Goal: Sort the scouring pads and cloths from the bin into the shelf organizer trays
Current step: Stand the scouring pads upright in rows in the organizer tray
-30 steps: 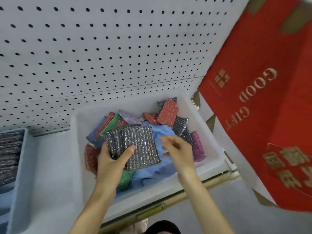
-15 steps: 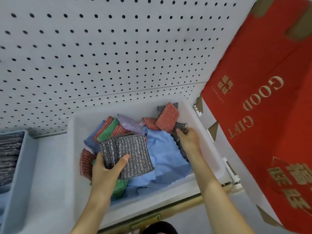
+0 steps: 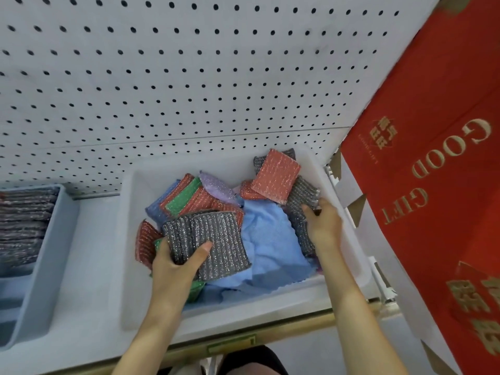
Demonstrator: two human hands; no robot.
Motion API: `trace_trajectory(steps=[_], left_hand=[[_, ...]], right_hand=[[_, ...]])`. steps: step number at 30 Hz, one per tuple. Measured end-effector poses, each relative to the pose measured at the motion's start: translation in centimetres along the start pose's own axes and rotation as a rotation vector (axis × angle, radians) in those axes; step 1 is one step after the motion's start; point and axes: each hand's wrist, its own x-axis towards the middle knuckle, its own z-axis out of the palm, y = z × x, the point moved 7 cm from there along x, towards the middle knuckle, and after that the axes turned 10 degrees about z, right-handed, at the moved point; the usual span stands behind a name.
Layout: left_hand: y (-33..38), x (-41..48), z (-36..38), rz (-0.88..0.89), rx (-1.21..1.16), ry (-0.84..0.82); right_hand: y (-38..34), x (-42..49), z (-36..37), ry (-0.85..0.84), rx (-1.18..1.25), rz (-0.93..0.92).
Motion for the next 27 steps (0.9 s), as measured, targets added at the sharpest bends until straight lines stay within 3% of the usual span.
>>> trace_trajectory(steps=[6, 8, 11, 14, 20, 27], left_hand=[[1.1, -0.8, 1.1, 0.042, -0.041, -0.02], [1.8, -1.3, 2.1, 0.052, -0.042, -0.041], [2.2, -2.2, 3.2, 0.034, -0.069, -0.084], [2.0, -3.3, 3.2, -0.057, -0.121, -0.095], [2.4, -4.5, -1.2, -0.137, -0.299, -0.045], [3.1, -5.6, -8.8, -0.064, -0.137, 0.087]], right_hand=[[-1.0, -3.7, -7.8, 0.116, 0.404, -0.083], [-1.4, -5.6, -8.6, -0.021, 0.702, 0.01], [-2.4, -9.5, -5.6, -0.407, 1.066, 0.201], [-3.1, -13.2, -2.0, -0.538, 1.104, 0.297], [-4.8, -17.5, 1.4, -0.457, 1.1, 0.216], [-8.7, -23.5, 7.0, -0.568, 0.98, 0.131]])
